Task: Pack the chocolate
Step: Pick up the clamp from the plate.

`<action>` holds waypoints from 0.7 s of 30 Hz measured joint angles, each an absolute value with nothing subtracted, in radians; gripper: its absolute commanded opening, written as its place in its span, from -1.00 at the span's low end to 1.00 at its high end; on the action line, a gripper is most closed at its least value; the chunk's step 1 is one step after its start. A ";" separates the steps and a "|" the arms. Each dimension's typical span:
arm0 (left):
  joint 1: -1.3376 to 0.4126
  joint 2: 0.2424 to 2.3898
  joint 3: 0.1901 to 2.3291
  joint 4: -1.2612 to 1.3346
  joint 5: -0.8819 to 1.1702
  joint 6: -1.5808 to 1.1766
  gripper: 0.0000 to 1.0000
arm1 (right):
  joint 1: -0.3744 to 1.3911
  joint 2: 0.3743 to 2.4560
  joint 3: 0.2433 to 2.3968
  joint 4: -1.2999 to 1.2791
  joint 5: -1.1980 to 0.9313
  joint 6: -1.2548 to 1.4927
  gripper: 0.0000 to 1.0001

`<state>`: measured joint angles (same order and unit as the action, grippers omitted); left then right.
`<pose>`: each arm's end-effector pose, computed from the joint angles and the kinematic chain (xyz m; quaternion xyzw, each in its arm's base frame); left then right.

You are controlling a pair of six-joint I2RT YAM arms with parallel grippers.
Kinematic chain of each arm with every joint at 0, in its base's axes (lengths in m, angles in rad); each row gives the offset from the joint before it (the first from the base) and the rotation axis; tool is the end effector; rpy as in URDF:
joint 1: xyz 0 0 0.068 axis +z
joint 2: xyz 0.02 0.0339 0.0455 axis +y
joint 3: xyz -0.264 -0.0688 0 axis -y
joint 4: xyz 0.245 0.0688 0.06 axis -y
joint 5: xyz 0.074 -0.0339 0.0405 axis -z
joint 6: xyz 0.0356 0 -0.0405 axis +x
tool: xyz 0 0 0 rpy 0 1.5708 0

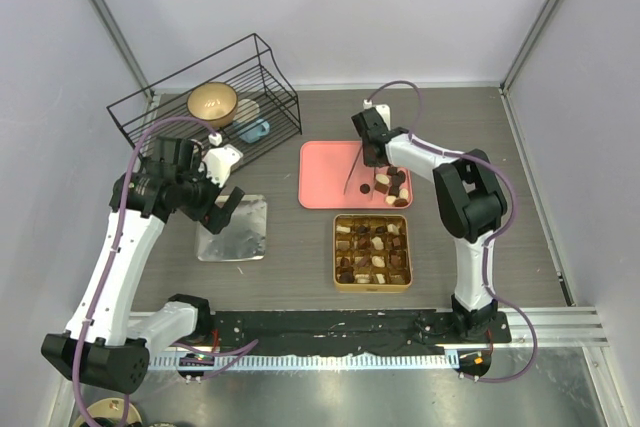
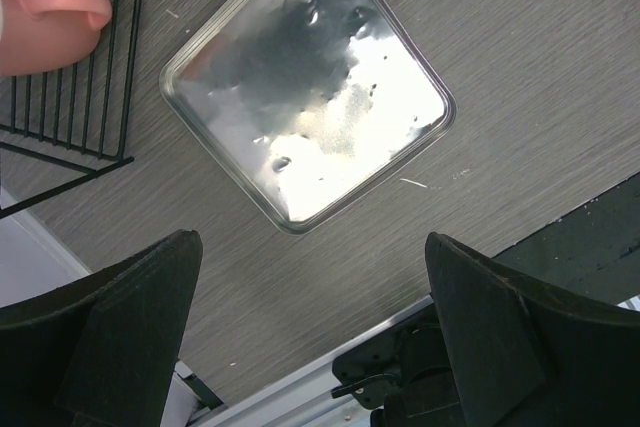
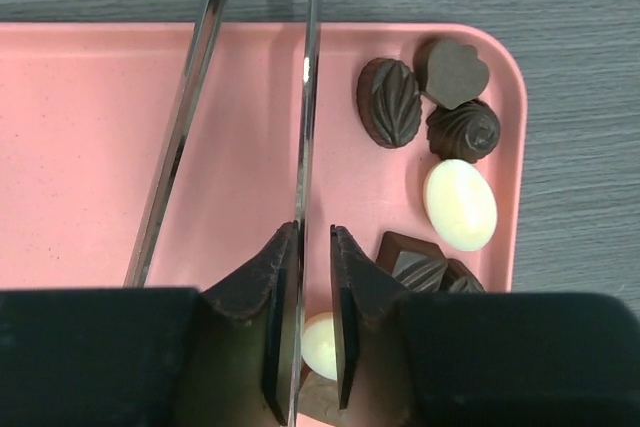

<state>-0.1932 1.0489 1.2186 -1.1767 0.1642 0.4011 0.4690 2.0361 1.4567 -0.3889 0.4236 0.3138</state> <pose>0.1736 -0.0399 0.3506 0.3021 0.9087 -0.0496 0.2839 0.3961 0.1843 0.1778 -0.0102 0.9357 -0.0749 0.3447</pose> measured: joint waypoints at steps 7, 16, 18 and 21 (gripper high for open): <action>-0.193 1.046 1.218 -1.180 0.164 0.402 0.99 | 0.455 2.076 1.465 -0.372 0.389 0.319 -0.97; -0.193 1.023 1.227 -1.205 0.177 0.402 0.96 | 0.439 2.030 1.406 -0.300 0.310 0.337 -0.98; -0.193 1.026 1.246 -1.229 0.202 0.402 0.96 | 0.441 1.972 1.357 -0.279 0.274 0.347 -0.99; -0.193 1.033 1.307 -1.271 0.290 0.408 0.99 | 0.456 1.808 1.257 -0.209 0.216 0.366 -0.98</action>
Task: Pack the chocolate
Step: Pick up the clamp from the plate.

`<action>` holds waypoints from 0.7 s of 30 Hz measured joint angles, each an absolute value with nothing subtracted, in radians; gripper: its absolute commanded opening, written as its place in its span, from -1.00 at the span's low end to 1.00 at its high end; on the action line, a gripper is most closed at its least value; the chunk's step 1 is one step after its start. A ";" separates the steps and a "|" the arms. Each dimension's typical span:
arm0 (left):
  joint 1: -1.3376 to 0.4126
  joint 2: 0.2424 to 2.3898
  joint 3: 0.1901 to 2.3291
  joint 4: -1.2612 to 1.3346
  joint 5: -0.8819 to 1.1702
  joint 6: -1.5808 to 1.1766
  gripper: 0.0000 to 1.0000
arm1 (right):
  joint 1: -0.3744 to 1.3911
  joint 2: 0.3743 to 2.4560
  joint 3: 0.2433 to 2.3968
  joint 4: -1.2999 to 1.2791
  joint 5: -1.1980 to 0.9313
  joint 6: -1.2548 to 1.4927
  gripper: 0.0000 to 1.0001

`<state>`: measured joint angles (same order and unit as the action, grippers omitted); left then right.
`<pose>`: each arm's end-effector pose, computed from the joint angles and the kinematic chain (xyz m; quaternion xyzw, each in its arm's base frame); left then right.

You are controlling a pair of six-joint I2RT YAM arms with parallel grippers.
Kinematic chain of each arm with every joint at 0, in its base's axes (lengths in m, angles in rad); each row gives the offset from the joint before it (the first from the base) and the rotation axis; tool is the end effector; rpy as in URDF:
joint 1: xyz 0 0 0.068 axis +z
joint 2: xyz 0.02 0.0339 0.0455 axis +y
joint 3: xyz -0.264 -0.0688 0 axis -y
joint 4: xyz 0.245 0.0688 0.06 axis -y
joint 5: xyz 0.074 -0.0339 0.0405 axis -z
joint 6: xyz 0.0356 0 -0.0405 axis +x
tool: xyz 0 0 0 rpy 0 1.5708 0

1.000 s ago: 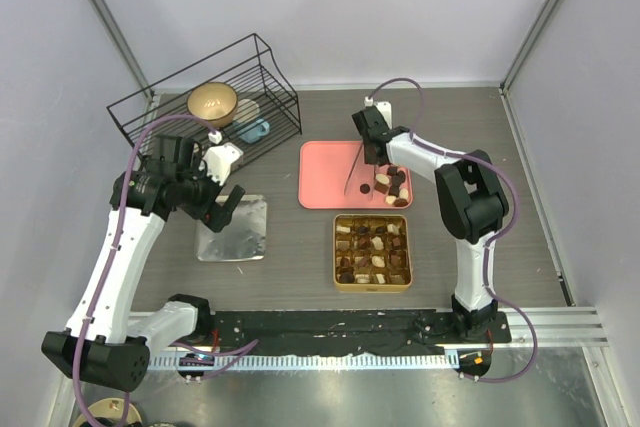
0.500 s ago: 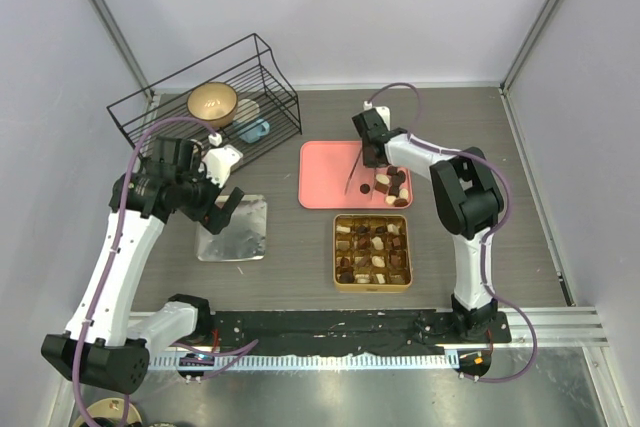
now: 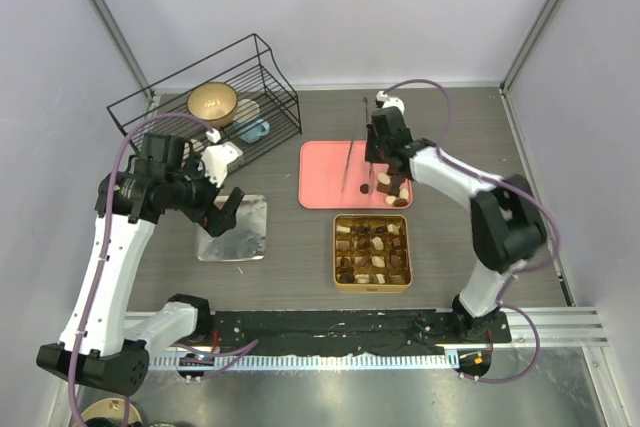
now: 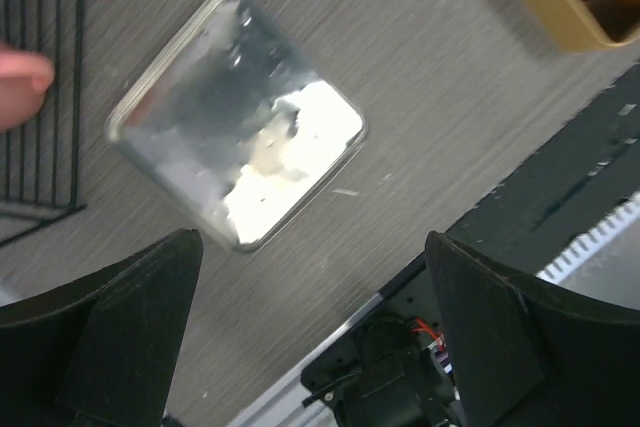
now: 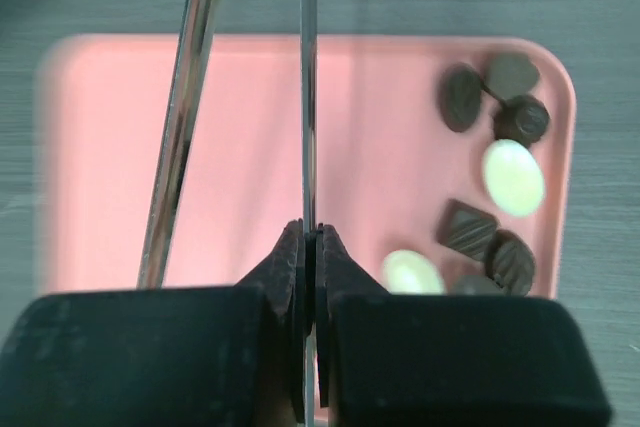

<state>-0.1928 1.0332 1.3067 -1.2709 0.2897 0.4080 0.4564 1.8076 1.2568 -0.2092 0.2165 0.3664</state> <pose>0.1582 -0.0412 0.3734 0.3198 0.8946 -0.1076 0.2931 0.3633 0.1698 0.2181 0.0015 0.9146 0.0658 0.3991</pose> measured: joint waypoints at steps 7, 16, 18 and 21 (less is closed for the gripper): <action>-0.192 1.100 1.465 -1.333 0.666 0.498 0.99 | 0.646 1.267 0.909 0.288 0.128 0.386 -0.99; -0.281 1.279 1.568 -1.336 0.956 0.649 0.99 | 0.882 1.186 0.645 0.795 0.098 0.398 -0.98; -0.353 1.275 1.568 -1.338 0.982 0.668 0.99 | 0.899 1.205 0.641 0.846 0.097 0.410 -0.99; -0.436 1.254 1.568 -1.342 1.025 0.686 0.99 | 0.909 1.222 0.641 0.939 0.090 0.439 -0.98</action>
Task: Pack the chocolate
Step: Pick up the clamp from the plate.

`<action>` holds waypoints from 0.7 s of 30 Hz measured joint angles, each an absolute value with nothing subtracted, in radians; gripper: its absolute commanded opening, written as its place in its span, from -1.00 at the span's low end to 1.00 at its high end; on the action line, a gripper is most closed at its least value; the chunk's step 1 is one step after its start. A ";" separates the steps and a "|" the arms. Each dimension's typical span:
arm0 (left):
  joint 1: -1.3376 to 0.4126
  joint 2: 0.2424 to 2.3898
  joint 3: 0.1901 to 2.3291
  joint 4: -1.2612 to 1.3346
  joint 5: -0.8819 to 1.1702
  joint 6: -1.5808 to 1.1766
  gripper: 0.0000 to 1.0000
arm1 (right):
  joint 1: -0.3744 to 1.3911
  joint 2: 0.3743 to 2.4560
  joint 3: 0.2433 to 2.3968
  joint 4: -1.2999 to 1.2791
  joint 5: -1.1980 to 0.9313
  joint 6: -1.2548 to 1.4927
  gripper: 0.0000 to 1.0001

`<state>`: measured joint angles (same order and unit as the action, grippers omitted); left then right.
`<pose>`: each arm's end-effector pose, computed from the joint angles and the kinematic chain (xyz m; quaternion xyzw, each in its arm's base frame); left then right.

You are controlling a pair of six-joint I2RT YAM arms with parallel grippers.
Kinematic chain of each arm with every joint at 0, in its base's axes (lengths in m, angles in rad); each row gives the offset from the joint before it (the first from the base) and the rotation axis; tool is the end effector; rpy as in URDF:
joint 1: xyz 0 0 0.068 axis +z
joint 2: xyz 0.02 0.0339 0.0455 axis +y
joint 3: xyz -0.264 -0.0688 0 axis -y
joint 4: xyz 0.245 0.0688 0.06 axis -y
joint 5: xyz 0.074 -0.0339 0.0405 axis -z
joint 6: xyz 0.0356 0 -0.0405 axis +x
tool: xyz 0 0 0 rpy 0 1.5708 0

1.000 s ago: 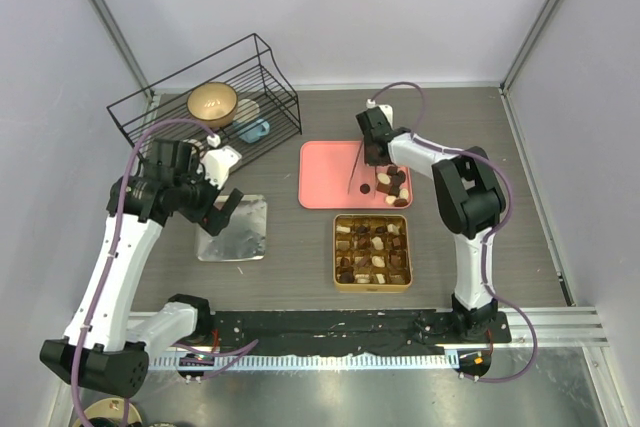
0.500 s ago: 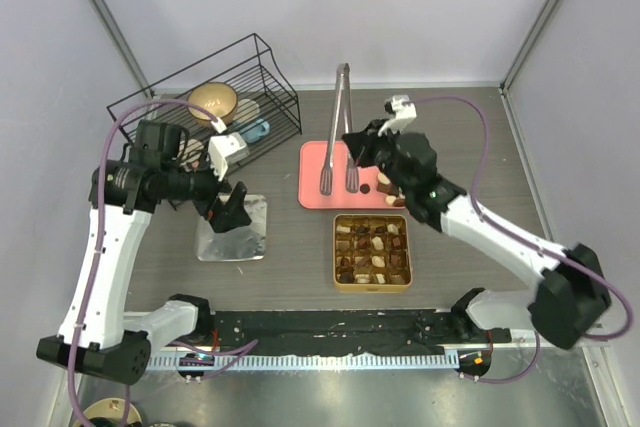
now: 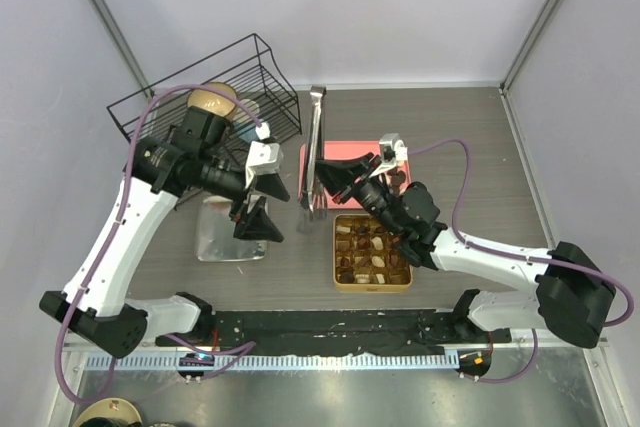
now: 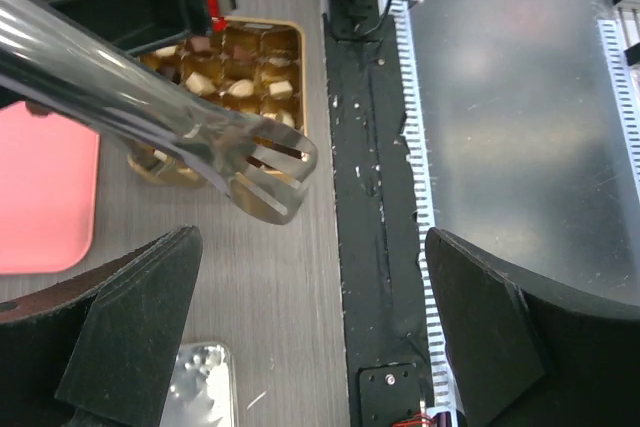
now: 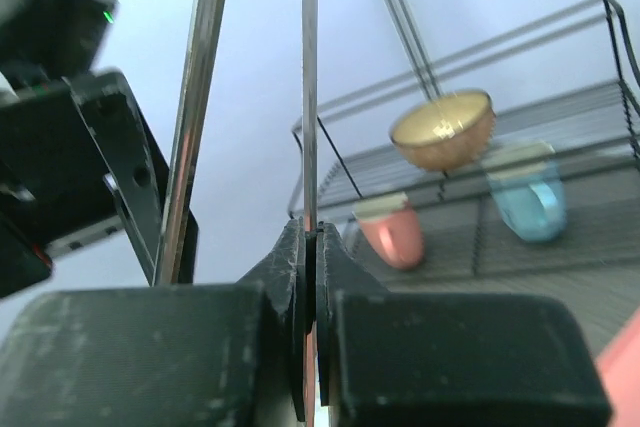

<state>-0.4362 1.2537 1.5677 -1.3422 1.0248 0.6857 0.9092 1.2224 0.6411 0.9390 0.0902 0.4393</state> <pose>0.1684 -0.1120 0.4179 0.5580 0.6411 -0.4396 0.2905 0.1685 0.2111 0.3156 -0.0965 0.5624 0.4923 0.6572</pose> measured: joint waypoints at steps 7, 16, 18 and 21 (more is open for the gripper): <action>-0.456 1.220 1.570 -1.345 1.095 0.707 0.99 | 0.922 1.264 0.645 1.171 0.083 0.527 -0.99; -0.458 1.234 1.584 -1.345 1.127 0.706 0.94 | 0.976 1.299 0.660 1.258 0.084 0.528 -0.99; -0.458 1.235 1.584 -1.345 1.129 0.692 0.76 | 0.995 1.308 0.677 1.264 0.088 0.509 -0.99; -0.458 1.243 1.593 -1.346 1.133 0.680 0.47 | 1.038 1.326 0.709 1.272 0.102 0.466 -0.99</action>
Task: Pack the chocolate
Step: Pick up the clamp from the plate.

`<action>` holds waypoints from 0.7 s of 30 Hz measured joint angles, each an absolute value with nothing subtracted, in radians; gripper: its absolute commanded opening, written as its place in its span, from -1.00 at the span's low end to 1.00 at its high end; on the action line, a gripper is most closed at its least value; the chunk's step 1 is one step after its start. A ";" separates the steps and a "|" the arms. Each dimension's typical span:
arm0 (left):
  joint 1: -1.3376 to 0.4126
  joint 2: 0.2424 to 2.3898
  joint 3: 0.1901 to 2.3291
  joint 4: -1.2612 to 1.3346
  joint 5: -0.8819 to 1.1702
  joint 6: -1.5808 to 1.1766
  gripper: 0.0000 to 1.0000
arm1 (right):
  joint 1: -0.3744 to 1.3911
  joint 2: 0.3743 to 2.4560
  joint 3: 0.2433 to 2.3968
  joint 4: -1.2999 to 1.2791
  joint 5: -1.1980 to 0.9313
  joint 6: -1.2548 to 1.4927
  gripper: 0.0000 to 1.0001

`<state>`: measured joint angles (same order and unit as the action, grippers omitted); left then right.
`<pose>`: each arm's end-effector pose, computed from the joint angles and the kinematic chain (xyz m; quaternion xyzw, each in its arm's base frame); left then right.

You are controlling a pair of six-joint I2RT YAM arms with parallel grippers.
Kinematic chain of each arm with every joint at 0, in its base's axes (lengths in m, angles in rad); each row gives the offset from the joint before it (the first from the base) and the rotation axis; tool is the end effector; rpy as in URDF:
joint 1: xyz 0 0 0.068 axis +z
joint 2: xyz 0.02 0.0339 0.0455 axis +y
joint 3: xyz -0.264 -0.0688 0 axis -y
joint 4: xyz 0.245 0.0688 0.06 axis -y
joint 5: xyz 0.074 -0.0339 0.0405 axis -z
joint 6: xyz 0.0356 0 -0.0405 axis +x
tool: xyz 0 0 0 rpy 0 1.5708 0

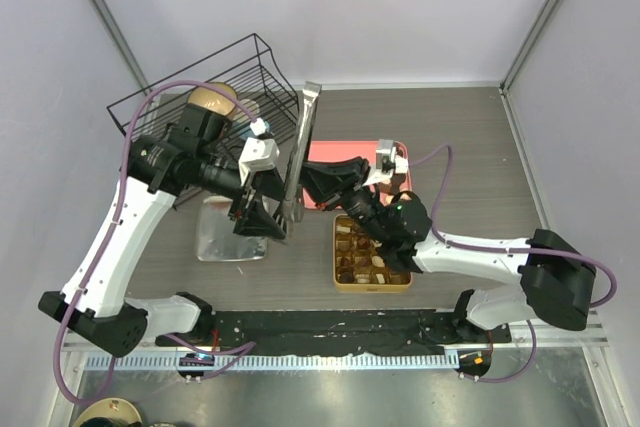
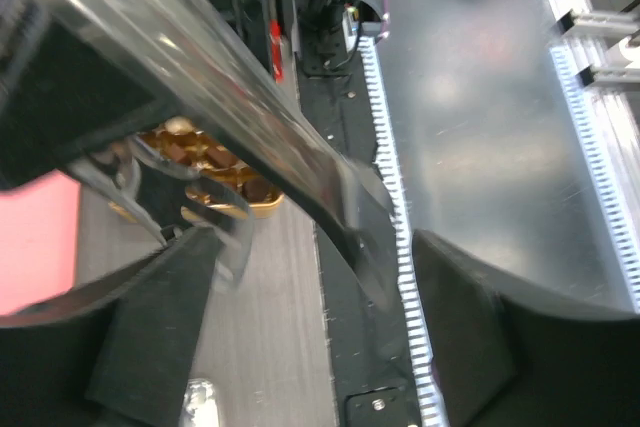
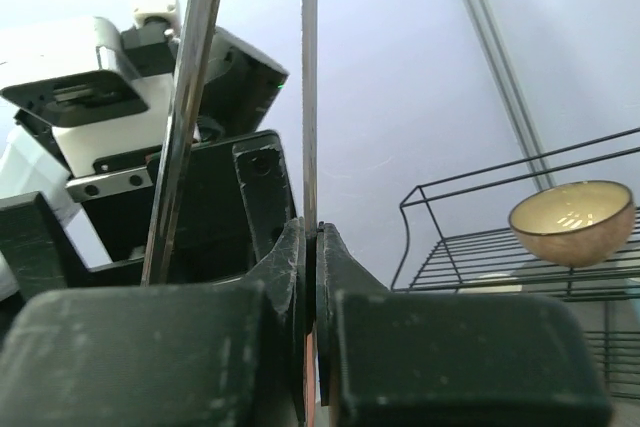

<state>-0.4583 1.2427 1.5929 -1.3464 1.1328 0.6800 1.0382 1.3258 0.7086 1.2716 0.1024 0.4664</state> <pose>0.1587 -0.1143 0.4290 0.5642 0.5997 -0.4850 0.2946 0.1439 0.2370 0.3434 -0.0805 0.4368 0.5955 0.6694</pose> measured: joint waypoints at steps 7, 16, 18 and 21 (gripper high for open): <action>-0.459 1.280 1.655 -1.358 1.169 0.654 -0.48 | 1.144 1.357 0.739 1.271 0.166 0.340 -0.99; -0.461 1.277 1.658 -1.355 1.152 0.633 -0.22 | 1.166 1.315 0.742 1.246 0.178 0.249 -0.99; -0.461 1.269 1.658 -1.355 1.151 0.630 -0.03 | 1.166 1.293 0.742 1.246 0.181 0.239 -0.99; -0.462 1.253 1.654 -1.356 1.152 0.627 0.08 | 1.166 1.267 0.742 1.262 0.184 0.228 -0.98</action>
<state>-0.4618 1.2526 1.6543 -1.3556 1.1519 0.6270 1.1664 1.2671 0.7422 1.2625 0.1837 0.2279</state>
